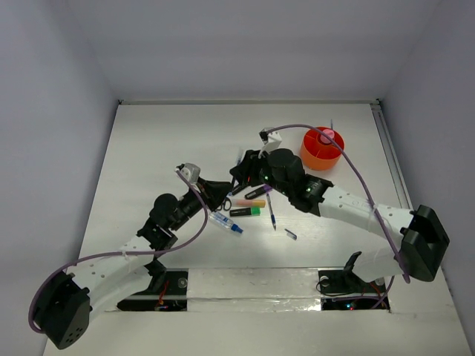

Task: Sort the stationery into containers
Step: Place the pen in the storage box.

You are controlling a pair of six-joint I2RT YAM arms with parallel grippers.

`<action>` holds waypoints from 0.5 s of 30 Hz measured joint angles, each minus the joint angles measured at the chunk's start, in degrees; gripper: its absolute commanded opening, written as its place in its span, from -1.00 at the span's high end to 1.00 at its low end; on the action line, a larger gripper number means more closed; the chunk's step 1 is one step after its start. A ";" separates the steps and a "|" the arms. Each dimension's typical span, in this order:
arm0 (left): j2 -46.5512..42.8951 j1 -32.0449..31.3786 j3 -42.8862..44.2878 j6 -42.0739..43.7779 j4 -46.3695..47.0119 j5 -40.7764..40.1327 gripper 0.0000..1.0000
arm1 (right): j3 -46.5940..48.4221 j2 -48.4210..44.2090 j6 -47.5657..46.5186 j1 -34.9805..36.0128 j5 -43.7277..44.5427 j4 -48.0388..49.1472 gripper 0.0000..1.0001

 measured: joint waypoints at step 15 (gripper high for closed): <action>0.96 0.00 0.00 -0.09 1.01 0.87 0.64 | 1.18 1.73 -0.79 -2.08 -1.70 0.79 0.99</action>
